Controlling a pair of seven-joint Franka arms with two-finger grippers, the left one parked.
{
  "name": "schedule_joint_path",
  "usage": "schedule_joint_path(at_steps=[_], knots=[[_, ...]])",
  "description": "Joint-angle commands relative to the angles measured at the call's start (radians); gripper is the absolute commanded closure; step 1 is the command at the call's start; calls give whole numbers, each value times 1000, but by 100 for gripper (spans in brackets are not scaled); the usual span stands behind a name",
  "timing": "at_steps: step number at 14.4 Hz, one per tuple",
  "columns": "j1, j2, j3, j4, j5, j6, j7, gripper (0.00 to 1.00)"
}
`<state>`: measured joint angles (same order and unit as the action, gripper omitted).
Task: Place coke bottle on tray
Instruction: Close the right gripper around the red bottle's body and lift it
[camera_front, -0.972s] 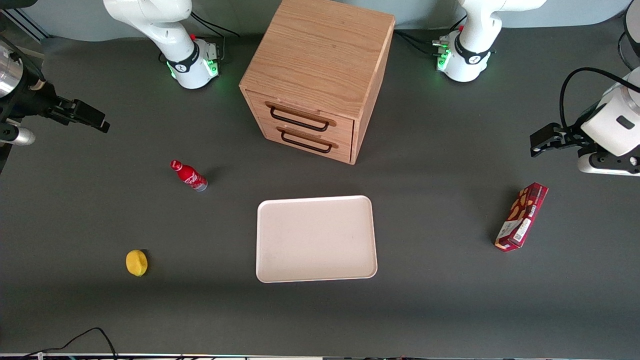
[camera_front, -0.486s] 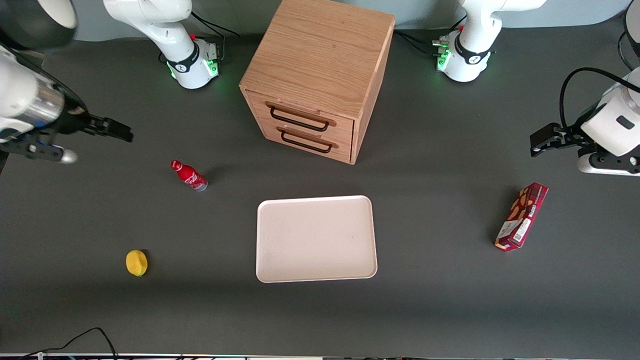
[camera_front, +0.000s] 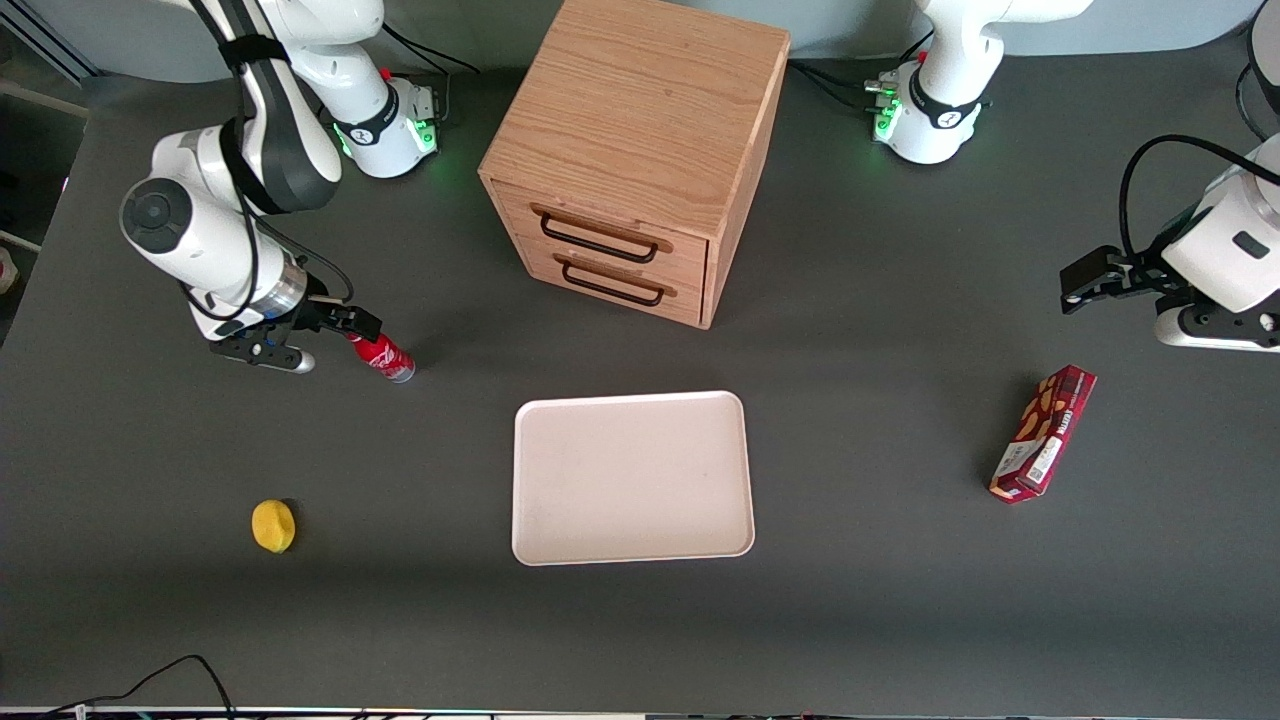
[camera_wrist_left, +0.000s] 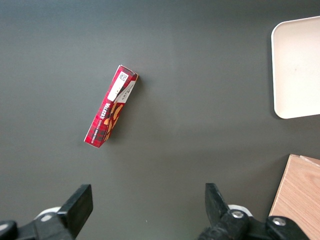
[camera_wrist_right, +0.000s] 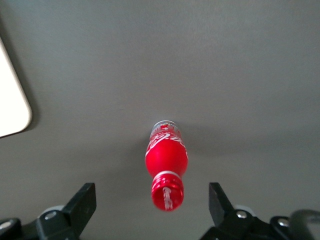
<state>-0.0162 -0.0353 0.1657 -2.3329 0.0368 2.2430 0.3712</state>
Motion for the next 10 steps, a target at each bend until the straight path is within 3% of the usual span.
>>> schedule_joint_path(at_steps=[1,2,3,4,5,10], knots=[[4,-12,-2,-60,5,98,18,1],[4,-8,-2,-68,5,105,18,11],[4,-8,0,-72,5,106,18,29],[4,-12,0,-82,5,106,18,60],[4,-15,8,-85,3,106,17,100],[5,-24,29,-71,2,89,6,100]])
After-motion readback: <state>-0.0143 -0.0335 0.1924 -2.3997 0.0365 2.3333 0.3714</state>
